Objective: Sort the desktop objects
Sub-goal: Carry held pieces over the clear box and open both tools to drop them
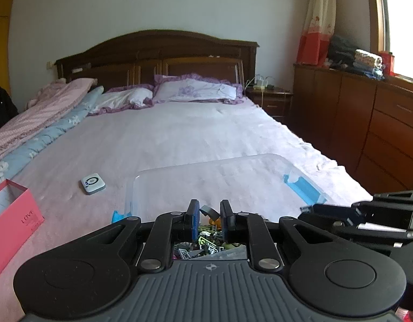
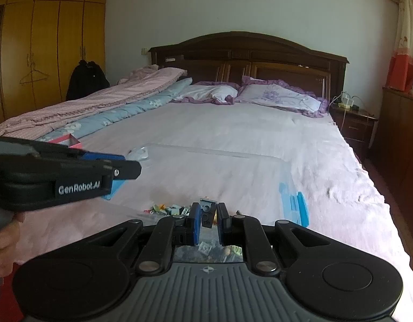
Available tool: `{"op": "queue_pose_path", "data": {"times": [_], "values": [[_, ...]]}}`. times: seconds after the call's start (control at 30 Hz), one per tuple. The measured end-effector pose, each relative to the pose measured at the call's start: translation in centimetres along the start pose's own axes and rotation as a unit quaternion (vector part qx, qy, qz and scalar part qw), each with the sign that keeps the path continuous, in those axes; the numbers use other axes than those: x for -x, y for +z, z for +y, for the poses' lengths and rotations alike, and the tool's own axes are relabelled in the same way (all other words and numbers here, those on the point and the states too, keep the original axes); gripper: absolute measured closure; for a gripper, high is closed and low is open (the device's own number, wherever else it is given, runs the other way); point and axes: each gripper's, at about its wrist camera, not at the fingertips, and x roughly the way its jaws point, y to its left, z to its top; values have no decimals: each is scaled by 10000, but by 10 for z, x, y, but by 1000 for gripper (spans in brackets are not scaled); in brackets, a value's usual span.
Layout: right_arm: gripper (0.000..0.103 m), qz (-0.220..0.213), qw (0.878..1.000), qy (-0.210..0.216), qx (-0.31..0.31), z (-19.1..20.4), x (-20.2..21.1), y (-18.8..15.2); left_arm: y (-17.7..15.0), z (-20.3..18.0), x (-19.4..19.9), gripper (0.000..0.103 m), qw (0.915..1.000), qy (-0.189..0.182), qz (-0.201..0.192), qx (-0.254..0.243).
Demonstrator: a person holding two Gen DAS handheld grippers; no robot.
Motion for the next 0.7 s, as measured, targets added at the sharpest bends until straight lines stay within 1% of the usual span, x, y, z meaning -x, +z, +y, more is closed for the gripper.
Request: {"op": "queue_pose_path", "data": {"times": [0.2, 0.4, 0.5, 0.53, 0.63, 0.7], "values": [[89, 22, 10000, -25, 19, -5, -27, 14, 1, 7, -22, 85, 9998, 72, 167, 67], [89, 204, 9996, 4, -202, -18, -59, 26, 0, 16, -35, 84, 9995, 115, 277, 120], [84, 200, 9995, -25, -239, -21, -67, 29, -2, 19, -38, 81, 9992, 143, 333, 143], [80, 194, 9995, -30, -230, -22, -67, 29, -2, 19, -39, 79, 9992, 148, 354, 149], [79, 194, 9996, -47, -213, -22, -68, 27, -5, 21, -39, 71, 9990, 132, 411, 149], [79, 206, 9995, -46, -231, -23, -66, 25, -6, 22, -36, 62, 9990, 110, 403, 174]]}}
